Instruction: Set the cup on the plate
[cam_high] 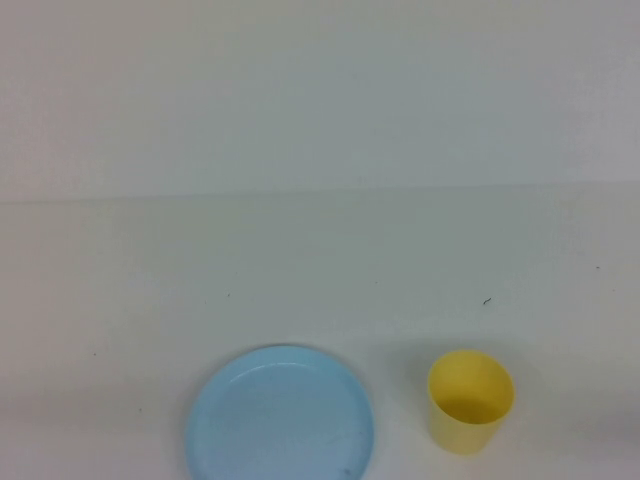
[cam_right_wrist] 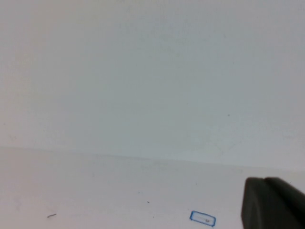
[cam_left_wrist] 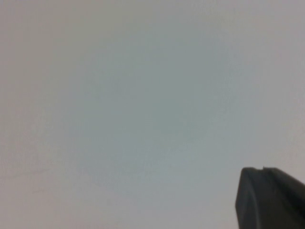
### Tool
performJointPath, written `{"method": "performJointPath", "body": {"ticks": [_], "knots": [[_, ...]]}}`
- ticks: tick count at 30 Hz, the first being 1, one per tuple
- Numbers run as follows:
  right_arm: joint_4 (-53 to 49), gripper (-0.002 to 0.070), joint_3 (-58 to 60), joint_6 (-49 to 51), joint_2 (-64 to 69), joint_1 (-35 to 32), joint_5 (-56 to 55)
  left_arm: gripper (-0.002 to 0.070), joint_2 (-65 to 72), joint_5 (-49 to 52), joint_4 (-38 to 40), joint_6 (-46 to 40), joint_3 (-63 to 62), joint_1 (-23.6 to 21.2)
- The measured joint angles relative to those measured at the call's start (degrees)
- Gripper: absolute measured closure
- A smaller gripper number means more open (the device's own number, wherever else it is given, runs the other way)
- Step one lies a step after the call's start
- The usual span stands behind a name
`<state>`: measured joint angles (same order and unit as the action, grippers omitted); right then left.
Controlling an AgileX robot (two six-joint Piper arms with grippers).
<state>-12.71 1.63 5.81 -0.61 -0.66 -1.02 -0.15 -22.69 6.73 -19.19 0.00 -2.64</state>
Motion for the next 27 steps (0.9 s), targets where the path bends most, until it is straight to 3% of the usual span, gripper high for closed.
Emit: {"method": "performJointPath", "body": {"ticks": [7, 12, 16, 21, 22, 23, 27], "knots": [[-0.1, 0.0675, 0.0, 0.0, 0.0, 0.0, -1.1, 0.0674, 0.0, -2.8, 0.0, 21.6, 0.0, 0.0], [1.9, 0.0675, 0.0, 4.9, 0.0, 0.0, -3.4, 0.0673, 0.0, -5.0, 0.0, 28.2, 0.0, 0.0], [4.4, 0.0675, 0.0, 12.1, 0.0, 0.0, -9.1, 0.0673, 0.0, -7.5, -0.4, 26.2, 0.0, 0.0], [4.8, 0.0675, 0.0, 13.7, 0.0, 0.0, -13.6, 0.0673, 0.0, -2.5, -6.1, 23.6, 0.0, 0.0], [4.8, 0.0675, 0.0, 13.7, 0.0, 0.0, -14.2, 0.0673, 0.0, -0.1, -6.7, 23.5, 0.0, 0.0], [4.9, 0.0675, 0.0, 13.7, 0.0, 0.0, -14.6, 0.0673, 0.0, 8.5, -7.1, 23.7, -0.1, 0.0], [5.1, 0.0675, 0.0, 14.1, 0.0, 0.0, -14.0, 0.0673, 0.4, 21.5, -8.9, 23.6, -7.9, 0.0]]}}
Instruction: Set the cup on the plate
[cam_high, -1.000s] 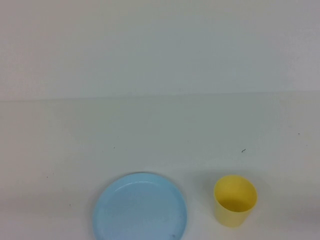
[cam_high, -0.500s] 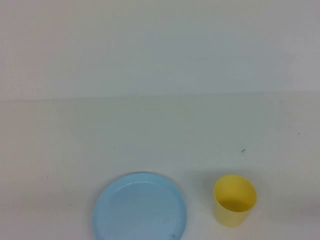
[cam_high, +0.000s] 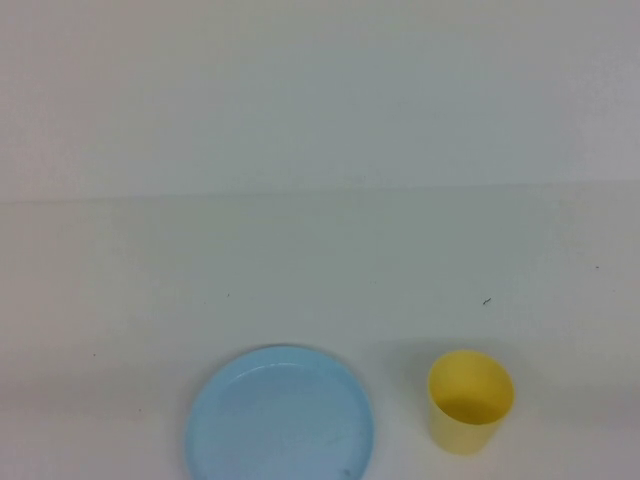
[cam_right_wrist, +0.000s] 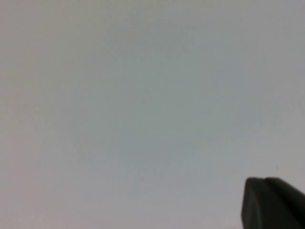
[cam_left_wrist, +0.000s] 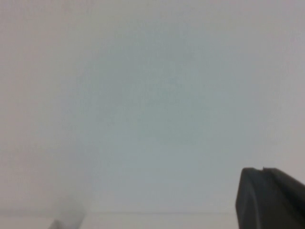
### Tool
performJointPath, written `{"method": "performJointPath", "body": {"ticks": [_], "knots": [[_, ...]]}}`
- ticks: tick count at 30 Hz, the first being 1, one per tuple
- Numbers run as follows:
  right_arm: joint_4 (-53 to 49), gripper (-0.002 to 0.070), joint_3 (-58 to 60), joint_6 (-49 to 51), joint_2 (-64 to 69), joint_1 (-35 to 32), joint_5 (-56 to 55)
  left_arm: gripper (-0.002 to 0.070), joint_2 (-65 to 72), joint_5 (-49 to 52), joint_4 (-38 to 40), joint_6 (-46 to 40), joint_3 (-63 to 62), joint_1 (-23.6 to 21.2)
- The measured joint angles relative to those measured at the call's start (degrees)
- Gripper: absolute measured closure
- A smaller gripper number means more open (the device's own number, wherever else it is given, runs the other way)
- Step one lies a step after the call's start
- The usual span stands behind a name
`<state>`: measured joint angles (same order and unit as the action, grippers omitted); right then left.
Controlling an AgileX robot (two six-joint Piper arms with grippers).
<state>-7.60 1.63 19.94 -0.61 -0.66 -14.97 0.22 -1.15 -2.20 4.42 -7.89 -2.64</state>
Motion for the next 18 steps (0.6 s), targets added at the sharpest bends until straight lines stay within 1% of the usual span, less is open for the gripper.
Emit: {"method": "performJointPath", "body": {"ticks": [1, 3, 5, 7, 9, 11, 13, 15, 16, 18], "knots": [[0.0, 0.0675, -0.5, 0.6, 0.0, 0.0, 1.6, 0.0673, 0.6, 3.6, -1.9, -0.9, -3.2, 0.0], [0.0, 0.0675, -3.6, 1.0, 0.0, 0.0, 8.3, 0.0673, 2.5, 11.7, -4.7, -2.4, -8.9, 0.0], [-0.3, 0.0675, -8.7, 0.3, 0.0, 0.0, 16.3, 0.0673, 5.2, 20.8, -4.9, -3.4, -14.3, 0.0], [-0.8, 0.0675, -13.5, -1.3, 0.4, 0.0, 23.0, 0.0674, 8.9, 29.6, -2.3, -3.7, -18.8, 0.0], [-0.8, 0.0675, -18.8, -3.9, 3.0, 0.0, 30.7, 0.0674, 13.5, 38.0, 3.5, -7.4, -22.4, 0.0], [0.5, 0.0675, -23.2, -7.6, 7.0, 0.0, 38.5, 0.0673, 19.4, 45.9, 12.8, -16.3, -25.2, 0.0], [3.4, 0.0675, -27.4, -13.8, 11.9, 0.0, 45.8, 0.0673, 24.5, 49.4, 21.1, -24.4, -26.3, 0.0], [7.6, 0.0675, -30.8, -25.3, 17.6, 0.5, 52.3, 0.0655, 29.6, 49.3, 28.8, -29.5, -26.6, 0.0], [9.8, 0.0675, -31.9, -31.0, 20.5, 1.0, 54.9, 0.0628, 31.9, 48.2, 32.5, -33.1, -26.6, 0.0], [14.7, 0.0675, -34.1, -44.0, 26.1, 2.8, 59.1, 0.0544, 36.4, 45.0, 39.2, -41.2, -26.7, 0.0]]}}
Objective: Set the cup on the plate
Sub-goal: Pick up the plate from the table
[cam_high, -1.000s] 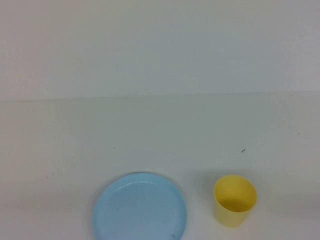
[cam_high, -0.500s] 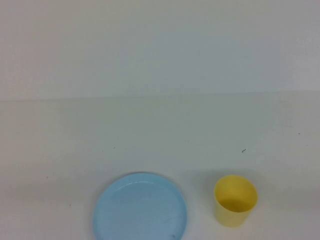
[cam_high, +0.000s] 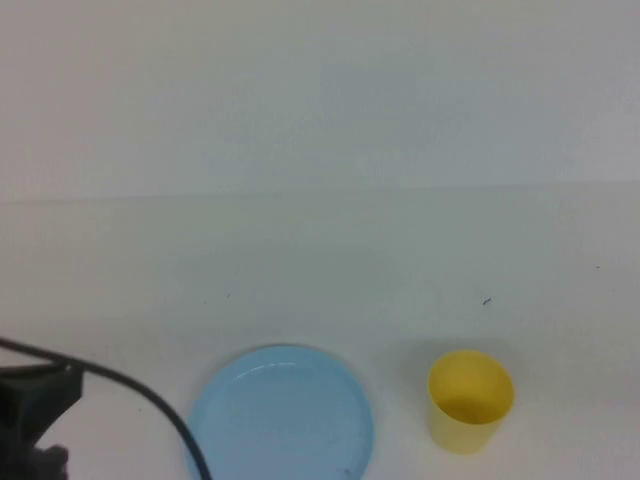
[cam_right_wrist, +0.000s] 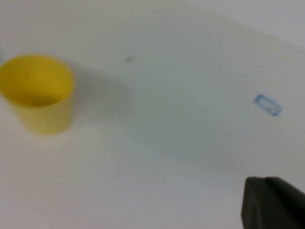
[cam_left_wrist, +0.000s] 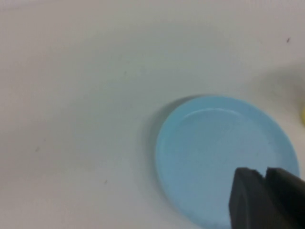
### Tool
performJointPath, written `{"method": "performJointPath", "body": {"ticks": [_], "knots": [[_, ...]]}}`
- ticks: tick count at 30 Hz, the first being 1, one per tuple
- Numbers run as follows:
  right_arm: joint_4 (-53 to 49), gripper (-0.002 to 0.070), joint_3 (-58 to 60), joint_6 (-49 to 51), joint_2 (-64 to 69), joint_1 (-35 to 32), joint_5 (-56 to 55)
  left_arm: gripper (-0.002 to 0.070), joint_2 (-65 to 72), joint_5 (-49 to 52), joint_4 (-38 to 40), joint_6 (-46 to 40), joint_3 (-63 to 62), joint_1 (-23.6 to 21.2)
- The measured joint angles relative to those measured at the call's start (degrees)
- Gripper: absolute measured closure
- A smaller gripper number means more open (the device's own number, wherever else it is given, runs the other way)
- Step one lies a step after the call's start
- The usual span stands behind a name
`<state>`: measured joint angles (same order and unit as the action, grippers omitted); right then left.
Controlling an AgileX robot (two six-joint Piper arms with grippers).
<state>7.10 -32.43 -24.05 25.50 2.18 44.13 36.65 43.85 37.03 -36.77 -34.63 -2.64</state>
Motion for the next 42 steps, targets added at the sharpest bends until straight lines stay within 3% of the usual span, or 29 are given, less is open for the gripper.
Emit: {"method": "performJointPath", "body": {"ticks": [5, 7, 12, 17, 22, 25, 29, 37, 42], "knots": [[10.4, 0.0675, -2.9, -12.8, 10.6, 3.6, 4.9, 0.0230, 12.8, 3.5, 15.9, -14.0, -3.0, 0.0], [14.0, 0.0675, -3.2, -15.2, 12.9, 3.9, 5.1, 0.0155, 16.6, 5.3, 20.4, -19.1, -4.4, 0.0], [23.9, 0.0675, -3.3, -16.5, 15.0, 3.9, 5.1, 0.0165, 23.5, 6.9, 22.0, -20.6, -8.1, 0.0], [35.3, 0.0675, -3.4, -18.8, 15.1, 3.9, 5.0, 0.0254, 28.9, 3.0, 13.8, -14.7, -8.7, 0.8], [42.2, 0.0675, -3.5, -25.6, 15.9, 3.9, 4.5, 0.0254, 33.7, -5.7, 7.9, -11.3, -8.7, 8.8], [42.7, 0.0675, -3.5, -28.9, 18.2, 3.9, 7.0, 0.0254, 37.7, -10.9, -0.2, -3.1, -9.6, 14.2], [42.7, 0.0675, -3.5, -29.5, 20.7, 3.9, 7.8, 0.0254, 43.8, -11.9, -10.8, 7.9, -12.0, 17.3], [36.5, 0.0675, -3.6, -27.1, 20.8, 3.9, 2.0, 0.0254, 56.3, -10.8, -13.9, 12.3, -17.3, 18.2], [13.5, 0.0675, -3.6, -9.2, 20.8, 3.9, -4.4, 0.0254, 61.0, -10.5, -15.0, 12.3, -18.7, 19.8]]}}
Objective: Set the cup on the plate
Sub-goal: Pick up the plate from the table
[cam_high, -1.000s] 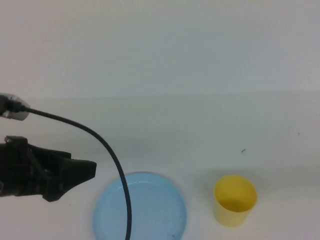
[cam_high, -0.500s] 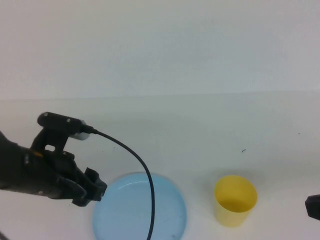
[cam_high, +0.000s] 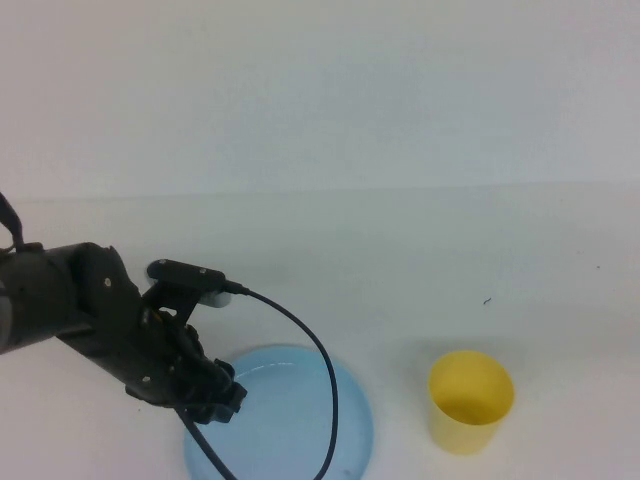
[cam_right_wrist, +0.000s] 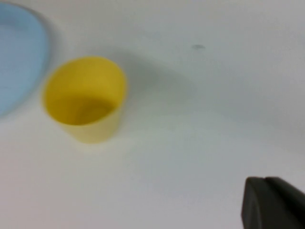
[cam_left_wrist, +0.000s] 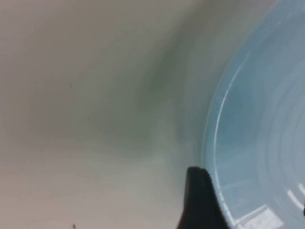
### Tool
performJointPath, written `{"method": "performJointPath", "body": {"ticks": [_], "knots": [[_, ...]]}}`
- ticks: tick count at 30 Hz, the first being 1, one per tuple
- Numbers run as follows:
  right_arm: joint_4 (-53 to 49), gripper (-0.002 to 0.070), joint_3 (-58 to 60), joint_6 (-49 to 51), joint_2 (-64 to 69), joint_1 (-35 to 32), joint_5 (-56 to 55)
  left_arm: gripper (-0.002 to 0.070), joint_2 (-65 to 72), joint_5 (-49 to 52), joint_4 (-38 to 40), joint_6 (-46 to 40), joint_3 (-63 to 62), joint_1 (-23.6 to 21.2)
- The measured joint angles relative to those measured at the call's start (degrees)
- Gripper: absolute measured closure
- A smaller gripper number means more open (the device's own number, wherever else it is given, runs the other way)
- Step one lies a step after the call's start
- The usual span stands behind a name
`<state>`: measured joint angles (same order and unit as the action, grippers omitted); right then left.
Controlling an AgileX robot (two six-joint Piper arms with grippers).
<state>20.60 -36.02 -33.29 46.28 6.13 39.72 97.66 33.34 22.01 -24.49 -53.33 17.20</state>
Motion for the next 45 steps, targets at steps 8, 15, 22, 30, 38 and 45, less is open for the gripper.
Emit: {"method": "performJointPath", "body": {"ticks": [8, 15, 22, 30, 38, 45], "knots": [[-19.7, 0.0675, 0.0, 18.5, 0.0, 0.0, 0.8, 0.0316, 2.3, -0.9, -0.8, 1.3, -0.4, 0.2], [-20.6, 0.0675, 0.0, 19.5, 0.0, 0.0, 0.9, 0.0667, 2.8, -3.0, -1.0, 1.3, -0.4, 0.2], [-20.3, 0.0675, 0.0, 19.6, 0.0, 0.0, 0.4, 0.0673, 2.8, -5.2, -1.0, 0.9, -0.4, 0.2], [-20.3, 0.0675, 0.0, 19.6, 0.0, 0.0, -2.0, 0.0673, 2.8, -5.7, -1.2, -1.2, -0.4, 0.2], [-20.3, 0.0675, 0.0, 19.6, 0.0, 0.0, -2.0, 0.0529, 2.9, -4.5, -1.2, -2.2, -0.4, 0.2], [-20.2, 0.0675, 0.0, 19.6, 0.0, 0.0, -2.0, 0.0464, 4.4, -3.1, -1.2, -1.8, -0.4, 0.2]]}}
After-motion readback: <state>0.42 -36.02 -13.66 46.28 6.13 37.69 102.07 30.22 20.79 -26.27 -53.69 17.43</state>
